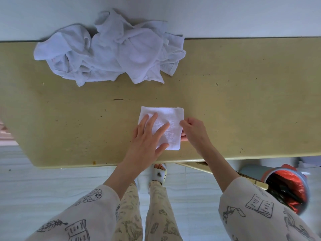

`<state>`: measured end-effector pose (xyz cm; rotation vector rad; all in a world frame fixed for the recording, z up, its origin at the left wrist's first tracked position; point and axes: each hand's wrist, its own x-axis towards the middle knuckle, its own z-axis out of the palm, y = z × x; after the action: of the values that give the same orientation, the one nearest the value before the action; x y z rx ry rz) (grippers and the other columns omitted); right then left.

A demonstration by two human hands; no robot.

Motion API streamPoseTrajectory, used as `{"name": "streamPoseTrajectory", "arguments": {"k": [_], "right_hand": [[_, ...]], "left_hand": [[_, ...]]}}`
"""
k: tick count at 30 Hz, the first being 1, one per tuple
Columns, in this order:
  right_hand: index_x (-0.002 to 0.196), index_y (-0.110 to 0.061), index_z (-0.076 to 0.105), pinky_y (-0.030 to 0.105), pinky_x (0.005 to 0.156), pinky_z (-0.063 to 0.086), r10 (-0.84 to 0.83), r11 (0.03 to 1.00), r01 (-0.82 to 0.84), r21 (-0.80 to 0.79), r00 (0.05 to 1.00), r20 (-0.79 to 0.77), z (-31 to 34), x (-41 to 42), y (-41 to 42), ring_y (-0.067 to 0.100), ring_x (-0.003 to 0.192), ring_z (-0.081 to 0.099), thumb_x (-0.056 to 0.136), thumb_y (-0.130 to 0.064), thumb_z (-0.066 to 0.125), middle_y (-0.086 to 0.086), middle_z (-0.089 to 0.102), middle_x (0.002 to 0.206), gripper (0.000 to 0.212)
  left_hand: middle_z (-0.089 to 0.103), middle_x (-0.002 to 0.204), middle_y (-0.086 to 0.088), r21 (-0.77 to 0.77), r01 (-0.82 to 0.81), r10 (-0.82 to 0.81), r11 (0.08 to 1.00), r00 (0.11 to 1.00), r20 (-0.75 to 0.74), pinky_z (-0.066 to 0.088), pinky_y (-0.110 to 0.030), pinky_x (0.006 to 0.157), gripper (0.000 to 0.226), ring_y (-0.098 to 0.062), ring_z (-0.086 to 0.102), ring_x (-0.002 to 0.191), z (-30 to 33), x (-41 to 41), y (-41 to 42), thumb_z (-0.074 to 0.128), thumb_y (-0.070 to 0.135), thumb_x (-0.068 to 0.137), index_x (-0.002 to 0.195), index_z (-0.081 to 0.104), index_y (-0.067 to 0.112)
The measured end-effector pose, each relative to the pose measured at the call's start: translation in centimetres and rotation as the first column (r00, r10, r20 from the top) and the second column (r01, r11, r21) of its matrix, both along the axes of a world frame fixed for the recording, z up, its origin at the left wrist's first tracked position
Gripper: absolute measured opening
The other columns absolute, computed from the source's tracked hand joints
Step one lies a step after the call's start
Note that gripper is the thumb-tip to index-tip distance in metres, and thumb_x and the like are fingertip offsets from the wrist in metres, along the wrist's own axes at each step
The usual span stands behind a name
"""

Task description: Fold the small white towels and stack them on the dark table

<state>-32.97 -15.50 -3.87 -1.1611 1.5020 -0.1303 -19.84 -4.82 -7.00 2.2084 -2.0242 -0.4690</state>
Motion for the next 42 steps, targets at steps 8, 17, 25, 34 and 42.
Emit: {"name": "streamPoseTrajectory", "arguments": {"k": [8, 17, 25, 34, 42], "right_hand": [[0.08, -0.01, 0.056, 0.048, 0.08, 0.056, 0.008, 1.0, -0.008, -0.01, 1.0, 0.0, 0.0, -0.1, 0.1, 0.025, 0.074, 0.07, 0.088, -0.014, 0.049, 0.011, 0.069, 0.085, 0.011], [0.092, -0.009, 0.057, 0.035, 0.08, 0.052, 0.016, 0.992, -0.029, -0.123, 0.995, -0.099, -0.2, -0.4, 0.5, 0.024, 0.081, 0.065, 0.087, -0.016, 0.053, 0.009, 0.068, 0.087, 0.01], [0.126, -0.001, 0.048, 0.048, 0.107, 0.033, 0.241, 0.38, -0.605, -0.7, 0.795, -0.557, -2.5, 0.9, 4.8, 0.034, 0.13, 0.043, 0.089, -0.015, 0.033, 0.019, 0.049, 0.135, 0.043], [0.142, -0.003, 0.028, 0.047, 0.112, 0.012, 0.298, 0.407, -0.722, -0.559, 0.684, -0.666, -6.1, 1.5, 4.2, 0.02, 0.14, 0.019, 0.094, -0.031, 0.028, 0.011, 0.032, 0.15, 0.056], [0.142, -0.002, 0.029, 0.047, 0.112, 0.009, 0.276, 0.41, -0.713, -0.568, 0.691, -0.668, -6.0, 1.8, 4.3, 0.021, 0.14, 0.017, 0.094, -0.032, 0.027, 0.011, 0.031, 0.151, 0.057]], "left_hand": [[0.032, 0.146, -0.014, 0.004, -0.008, 0.008, 1.0, 1.0, 0.01, 0.038, -0.046, 0.098, 0.052, -0.031, 0.02, 0.135, -0.5, -0.1, 0.1, 0.037, 0.051, 0.086, 0.132, 0.04, 0.029], [0.033, 0.145, -0.013, 0.029, 0.019, -0.02, 0.999, 0.999, 0.041, 0.038, -0.045, 0.098, 0.055, -0.034, 0.028, 0.136, -0.5, -0.1, 0.2, 0.038, 0.052, 0.081, 0.132, 0.044, 0.031], [0.038, 0.144, -0.012, -0.035, 0.007, -0.01, 0.999, 0.996, -0.09, 0.038, -0.043, 0.099, 0.043, -0.028, 0.028, 0.135, 0.0, 0.6, 0.3, 0.033, 0.038, 0.09, 0.129, 0.043, 0.026], [0.02, 0.154, -0.007, 0.07, -0.008, 0.006, 0.998, 0.999, 0.034, 0.023, -0.047, 0.111, 0.06, -0.025, 0.024, 0.14, -0.5, 3.8, -0.2, 0.022, 0.038, 0.093, 0.144, 0.024, 0.007], [0.004, 0.156, -0.005, 0.079, 0.112, -0.104, 0.991, 0.989, -0.102, 0.001, -0.042, 0.116, 0.082, -0.013, 0.0, 0.144, -0.3, 4.9, 3.5, 0.038, 0.05, 0.085, 0.147, 0.008, 0.006]]}}
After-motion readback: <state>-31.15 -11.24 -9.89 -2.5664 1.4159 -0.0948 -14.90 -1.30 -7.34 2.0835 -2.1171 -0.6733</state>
